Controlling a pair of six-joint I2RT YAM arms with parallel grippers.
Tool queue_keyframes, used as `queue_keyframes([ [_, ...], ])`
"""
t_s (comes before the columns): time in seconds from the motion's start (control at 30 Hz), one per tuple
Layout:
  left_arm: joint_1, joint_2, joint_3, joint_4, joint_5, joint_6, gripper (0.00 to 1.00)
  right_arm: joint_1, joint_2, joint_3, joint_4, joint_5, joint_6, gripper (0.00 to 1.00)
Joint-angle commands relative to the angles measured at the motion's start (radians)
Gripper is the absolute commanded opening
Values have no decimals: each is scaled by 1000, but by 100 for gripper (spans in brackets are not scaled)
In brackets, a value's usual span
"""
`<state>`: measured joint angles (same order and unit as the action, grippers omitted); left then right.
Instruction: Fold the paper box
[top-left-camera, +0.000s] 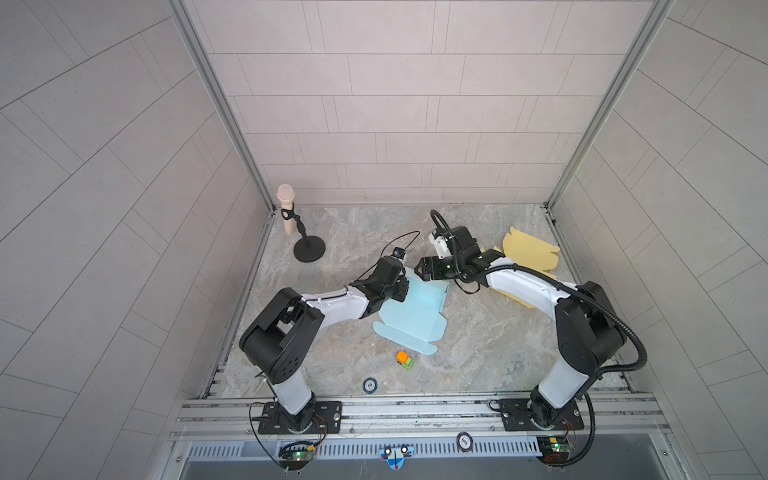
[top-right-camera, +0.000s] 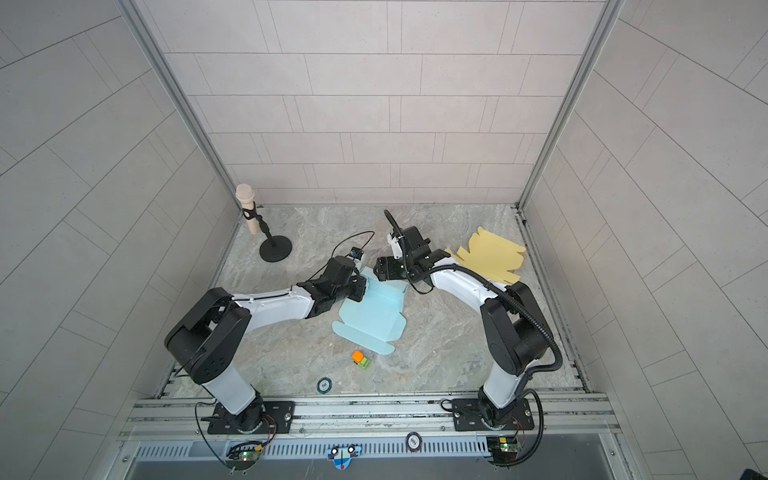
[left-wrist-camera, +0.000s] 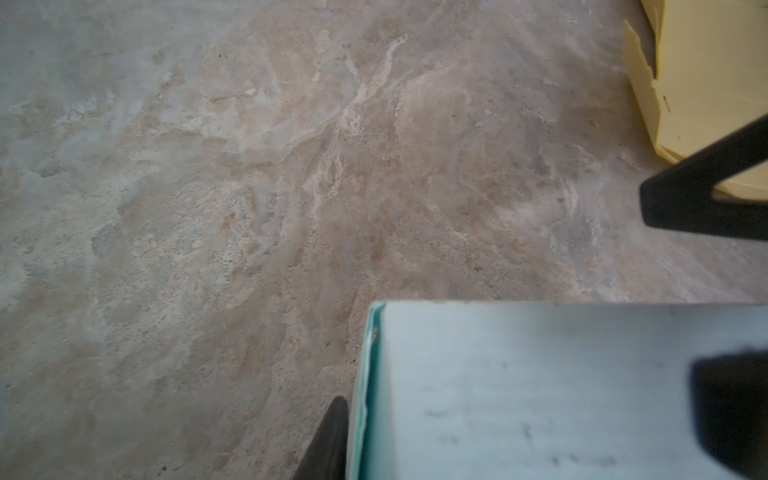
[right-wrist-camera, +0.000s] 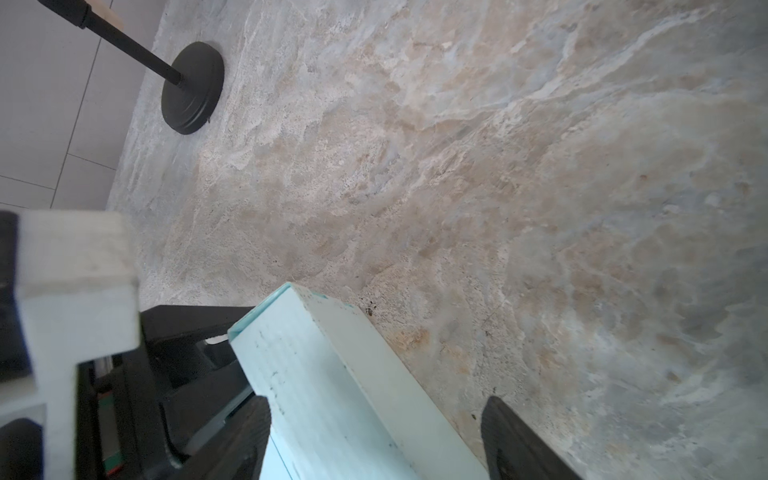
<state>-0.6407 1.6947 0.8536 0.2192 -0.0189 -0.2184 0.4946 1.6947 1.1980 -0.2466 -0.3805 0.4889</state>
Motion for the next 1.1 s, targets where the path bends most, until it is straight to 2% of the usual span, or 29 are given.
queue_keyframes([
  [0.0,22,22,-28,105,17,-38,24,0,11,-6,27,-43,11,81],
  [0.43,56,86,-36,258,62,-12,22,1,88,-55,216,-272,151,80],
  [0.87,58,126,-44,339,26,1,20,1,111,-117,390,-369,302,80],
  [1.07,58,142,-35,360,53,2,22,1,111,-151,453,-375,350,80],
])
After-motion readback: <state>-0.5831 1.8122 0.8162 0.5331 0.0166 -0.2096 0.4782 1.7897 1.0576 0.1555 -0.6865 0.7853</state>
